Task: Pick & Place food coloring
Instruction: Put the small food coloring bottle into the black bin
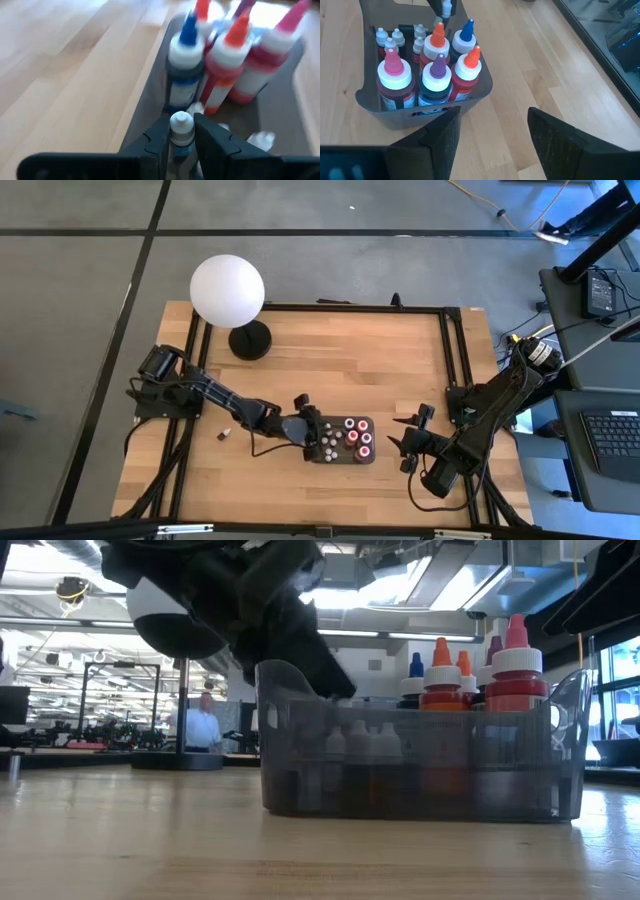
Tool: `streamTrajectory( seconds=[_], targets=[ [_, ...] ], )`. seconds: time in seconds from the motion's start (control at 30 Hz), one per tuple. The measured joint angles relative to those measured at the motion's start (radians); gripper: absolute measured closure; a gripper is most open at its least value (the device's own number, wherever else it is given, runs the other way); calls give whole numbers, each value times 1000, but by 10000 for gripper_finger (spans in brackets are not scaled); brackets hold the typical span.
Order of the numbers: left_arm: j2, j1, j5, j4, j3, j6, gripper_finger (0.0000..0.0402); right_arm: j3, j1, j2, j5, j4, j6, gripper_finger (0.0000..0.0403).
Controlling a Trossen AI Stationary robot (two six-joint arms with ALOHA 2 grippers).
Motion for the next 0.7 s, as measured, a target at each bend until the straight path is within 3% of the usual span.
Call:
streamTrajectory(
  seconds=[0.4, 0.7],
  targets=[
    [0, 18, 5, 109, 0, 58, 326, 0, 0, 0, 0, 0, -1, 170],
    [81, 38, 60, 218, 1, 105, 332, 0, 0, 0, 5, 0, 0, 170]
  ],
)
